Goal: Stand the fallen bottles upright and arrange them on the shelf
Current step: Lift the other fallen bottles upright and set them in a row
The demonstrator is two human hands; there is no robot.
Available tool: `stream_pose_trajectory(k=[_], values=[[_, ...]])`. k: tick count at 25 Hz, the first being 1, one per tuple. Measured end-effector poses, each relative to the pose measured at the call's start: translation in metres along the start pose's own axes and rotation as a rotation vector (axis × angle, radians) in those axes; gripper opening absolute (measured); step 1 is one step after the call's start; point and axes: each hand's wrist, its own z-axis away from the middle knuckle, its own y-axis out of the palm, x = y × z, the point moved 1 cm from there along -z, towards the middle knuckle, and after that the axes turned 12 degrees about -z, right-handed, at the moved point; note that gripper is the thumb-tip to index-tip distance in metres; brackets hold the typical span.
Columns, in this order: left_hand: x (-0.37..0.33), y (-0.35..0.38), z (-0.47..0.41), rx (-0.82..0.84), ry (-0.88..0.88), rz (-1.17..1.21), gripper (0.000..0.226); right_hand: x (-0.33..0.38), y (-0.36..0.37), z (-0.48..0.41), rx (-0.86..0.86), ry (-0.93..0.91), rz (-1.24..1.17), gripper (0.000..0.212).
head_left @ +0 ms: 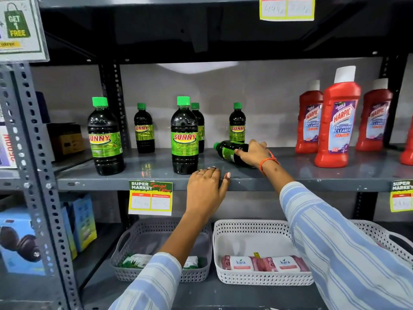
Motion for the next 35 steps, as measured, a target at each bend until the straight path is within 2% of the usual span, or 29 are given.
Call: stream_pose_trajectory(k=[4, 7, 10, 13, 17, 20, 24, 26, 28, 31, 35], values=[[0.000, 0.001, 0.001, 0.019, -0.009, 0.002, 0.050, 0.005, -0.011, -0.008, 0.070, 0.035, 0.059, 0.058], [0.000, 0.002, 0.001, 0.029, -0.011, -0.003, 0.051, 0.016, -0.010, -0.014, 0.085, 0.002, 0.230, 0.060], [-0.001, 0.000, 0.001, 0.035, -0.012, -0.009, 0.051, 0.018, -0.003, -0.016, 0.055, 0.009, 0.321, 0.066], [-0.001, 0.001, 0.001, 0.039, -0.013, -0.004, 0.051, 0.014, 0.002, -0.014, -0.017, -0.033, 0.324, 0.061], [0.000, 0.001, 0.001, 0.017, -0.009, -0.002, 0.049, 0.009, 0.011, -0.008, -0.142, -0.098, 0.168, 0.064], [0.000, 0.000, 0.002, -0.001, -0.014, 0.005, 0.046, 0.002, 0.015, -0.005, -0.171, -0.014, -0.099, 0.069], [-0.002, 0.003, 0.002, 0.001, -0.016, 0.015, 0.046, -0.009, 0.017, -0.010, -0.023, 0.060, -0.518, 0.067], [-0.002, 0.004, 0.002, -0.006, -0.020, 0.017, 0.047, -0.014, 0.016, -0.013, 0.037, 0.079, -0.632, 0.066], [-0.002, 0.004, 0.002, -0.005, -0.024, 0.017, 0.047, -0.020, 0.017, -0.021, 0.056, 0.065, -0.657, 0.073], [-0.002, 0.003, 0.003, -0.009, -0.023, 0.012, 0.047, -0.041, 0.029, -0.047, 0.029, 0.067, -0.656, 0.100], [-0.002, 0.003, 0.003, -0.009, -0.029, 0.016, 0.047, -0.031, 0.019, -0.028, -0.060, 0.094, -0.512, 0.105]])
